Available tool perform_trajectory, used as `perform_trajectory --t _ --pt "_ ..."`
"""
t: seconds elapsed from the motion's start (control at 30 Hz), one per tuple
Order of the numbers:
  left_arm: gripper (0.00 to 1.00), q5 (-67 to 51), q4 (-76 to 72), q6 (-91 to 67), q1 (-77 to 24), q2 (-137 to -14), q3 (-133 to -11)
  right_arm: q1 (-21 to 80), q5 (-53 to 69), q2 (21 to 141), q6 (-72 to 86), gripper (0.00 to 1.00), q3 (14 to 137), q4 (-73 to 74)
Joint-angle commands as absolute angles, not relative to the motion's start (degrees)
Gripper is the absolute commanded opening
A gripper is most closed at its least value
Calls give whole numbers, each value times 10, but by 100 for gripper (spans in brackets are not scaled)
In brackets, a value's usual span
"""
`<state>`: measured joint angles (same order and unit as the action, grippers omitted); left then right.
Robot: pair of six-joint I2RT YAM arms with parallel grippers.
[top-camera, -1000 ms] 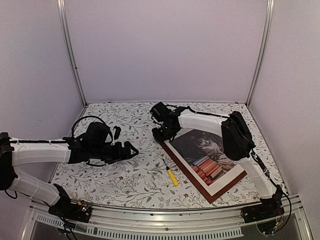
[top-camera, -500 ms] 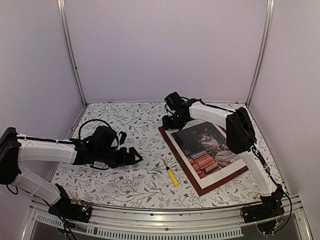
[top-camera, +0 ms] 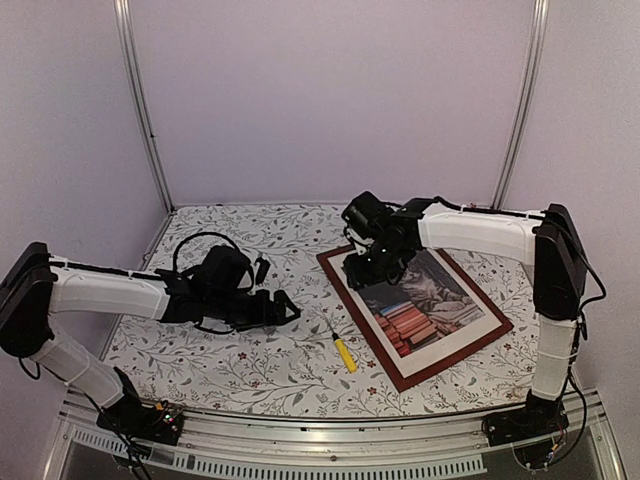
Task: Take the photo out of the frame
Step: Position the photo frame at the center of the board.
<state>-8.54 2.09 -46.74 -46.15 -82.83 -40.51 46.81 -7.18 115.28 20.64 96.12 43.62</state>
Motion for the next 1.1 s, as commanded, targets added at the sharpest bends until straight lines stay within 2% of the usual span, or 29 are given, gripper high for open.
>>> perform_trajectory --t 0.0,0.47,0.7,1.07 --pt "94 -82 10 -464 -475 -841 -426 510 -88 1097 246 53 861 455" --pt "94 -32 75 -439 -520 -898 -492 608 -120 1060 344 48 719 466" --pt "94 -2 122 -429 -550 -950 -542 626 -104 1063 370 36 673 440" --pt "97 85 209 -406 -607 -1083 -679 646 -115 1072 421 17 679 445"
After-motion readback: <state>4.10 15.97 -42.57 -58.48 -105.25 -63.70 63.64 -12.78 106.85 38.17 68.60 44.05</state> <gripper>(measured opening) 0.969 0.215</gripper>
